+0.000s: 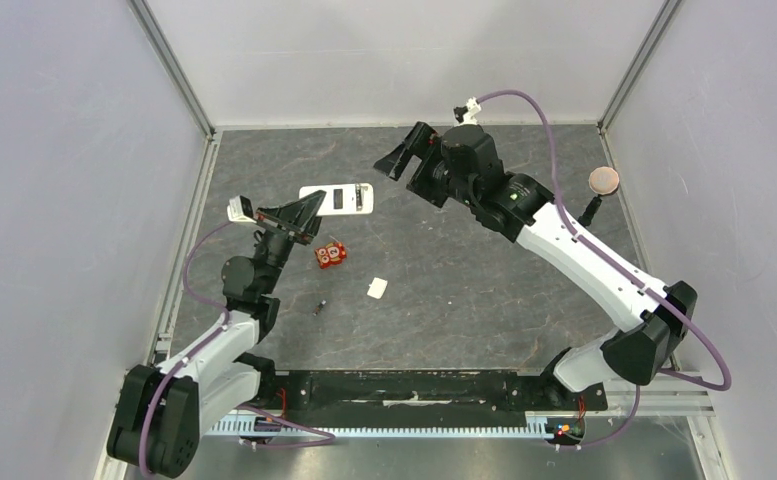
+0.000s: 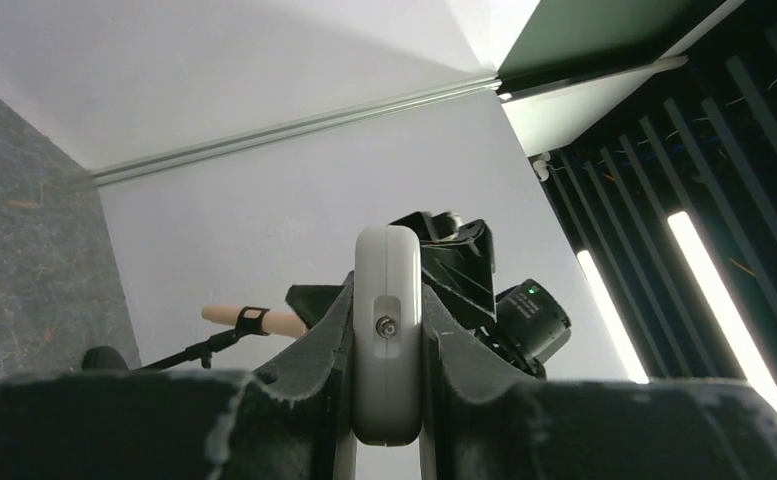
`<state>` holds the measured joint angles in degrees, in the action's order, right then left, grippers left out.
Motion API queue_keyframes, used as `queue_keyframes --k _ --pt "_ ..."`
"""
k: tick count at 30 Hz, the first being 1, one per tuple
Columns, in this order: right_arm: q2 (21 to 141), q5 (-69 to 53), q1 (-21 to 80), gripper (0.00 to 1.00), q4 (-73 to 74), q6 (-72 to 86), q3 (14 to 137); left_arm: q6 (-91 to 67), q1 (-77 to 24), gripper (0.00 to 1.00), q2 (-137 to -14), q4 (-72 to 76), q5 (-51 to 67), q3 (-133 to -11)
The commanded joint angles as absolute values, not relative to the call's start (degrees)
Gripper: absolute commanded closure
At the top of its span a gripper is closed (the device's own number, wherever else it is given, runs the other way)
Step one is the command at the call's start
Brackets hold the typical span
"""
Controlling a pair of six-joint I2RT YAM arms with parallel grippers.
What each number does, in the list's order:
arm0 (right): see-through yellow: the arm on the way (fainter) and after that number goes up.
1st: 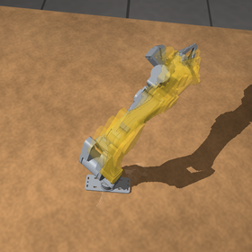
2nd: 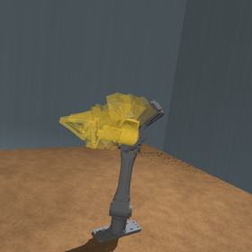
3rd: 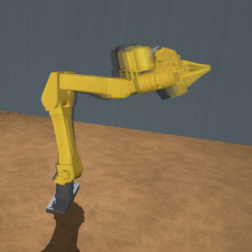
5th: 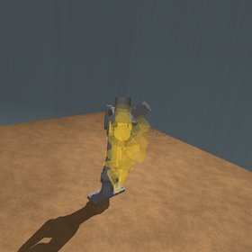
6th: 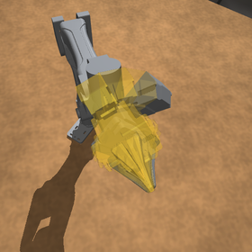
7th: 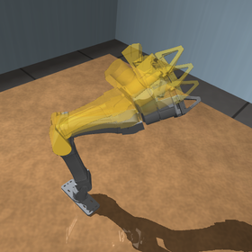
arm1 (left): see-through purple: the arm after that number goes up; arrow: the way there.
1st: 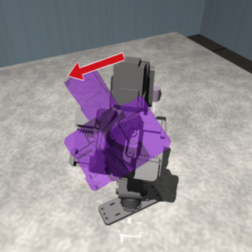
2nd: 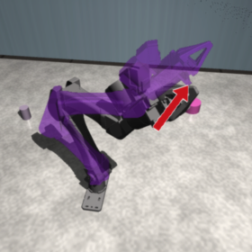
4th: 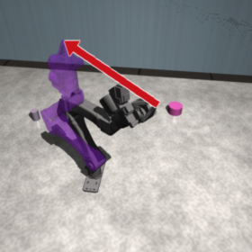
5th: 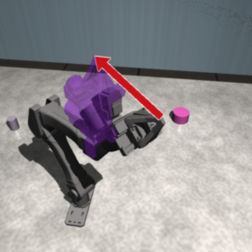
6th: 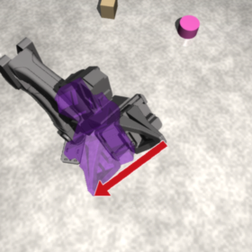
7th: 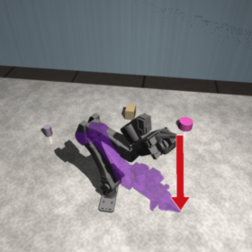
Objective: Load the batteries into the remote control
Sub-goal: Load the battery into the remote control.
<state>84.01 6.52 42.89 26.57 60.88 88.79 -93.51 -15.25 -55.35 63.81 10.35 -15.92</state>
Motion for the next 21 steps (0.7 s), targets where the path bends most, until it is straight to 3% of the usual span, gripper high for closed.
queue_keyframes --k 1,11,21 --pt "81.90 -3.77 41.77 0.09 18.49 73.26 87.20 -94.62 -15.29 0.98 -56.16 72.06 8.89 -15.69" --pt "83.35 -13.12 41.75 0.09 12.58 84.64 84.37 -91.67 -15.29 0.98 -56.05 73.72 8.18 -15.60" --pt "83.25 -16.36 42.18 0.16 12.09 88.74 82.11 -88.33 -15.29 0.98 -57.00 75.11 7.83 -16.60"
